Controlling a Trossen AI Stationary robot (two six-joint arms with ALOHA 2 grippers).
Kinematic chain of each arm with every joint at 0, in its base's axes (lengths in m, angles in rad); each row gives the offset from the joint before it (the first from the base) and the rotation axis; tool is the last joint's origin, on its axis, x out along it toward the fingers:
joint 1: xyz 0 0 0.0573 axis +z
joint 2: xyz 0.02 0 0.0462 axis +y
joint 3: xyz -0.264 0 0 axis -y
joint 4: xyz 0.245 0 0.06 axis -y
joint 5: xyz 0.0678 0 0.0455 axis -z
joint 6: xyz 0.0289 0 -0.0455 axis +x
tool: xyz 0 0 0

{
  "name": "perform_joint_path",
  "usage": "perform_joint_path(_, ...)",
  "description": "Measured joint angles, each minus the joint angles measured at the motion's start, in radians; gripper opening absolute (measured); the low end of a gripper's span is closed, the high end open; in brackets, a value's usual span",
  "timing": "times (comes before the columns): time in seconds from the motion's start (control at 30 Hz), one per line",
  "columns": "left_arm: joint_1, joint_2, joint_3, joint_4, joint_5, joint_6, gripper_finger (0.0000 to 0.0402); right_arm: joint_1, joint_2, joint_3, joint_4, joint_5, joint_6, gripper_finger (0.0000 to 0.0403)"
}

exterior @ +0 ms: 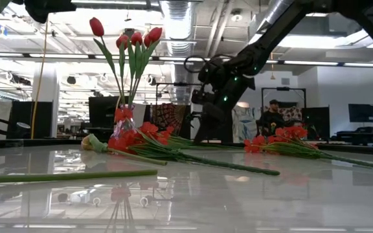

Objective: Sort flowers into vase by color
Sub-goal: Put the pink tulip into the red vase

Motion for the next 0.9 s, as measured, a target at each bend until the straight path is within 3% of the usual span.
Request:
perform_joint_path(0.2, 0.0, 0.0, 0.0, 0.002, 0.009, 0.003, 0.0137, -0.005, 0.043, 0.001, 0.032, 0.07, 0.001, 0.0255)
perform_joint_path(0.6, 0.0, 0.0, 0.0, 0.001, 0.006, 0.019, 0.0137, -0.006, 0.044, 0.001, 0.054, 0.065, -0.025, 0.0255)
perform_joint_path(0.9, 0.0, 0.0, 0.0, 0.001, 0.009, 0.019, 0.0137, -0.003, 0.044, 0.003, -0.011, 0.124, -0.045, 0.0255)
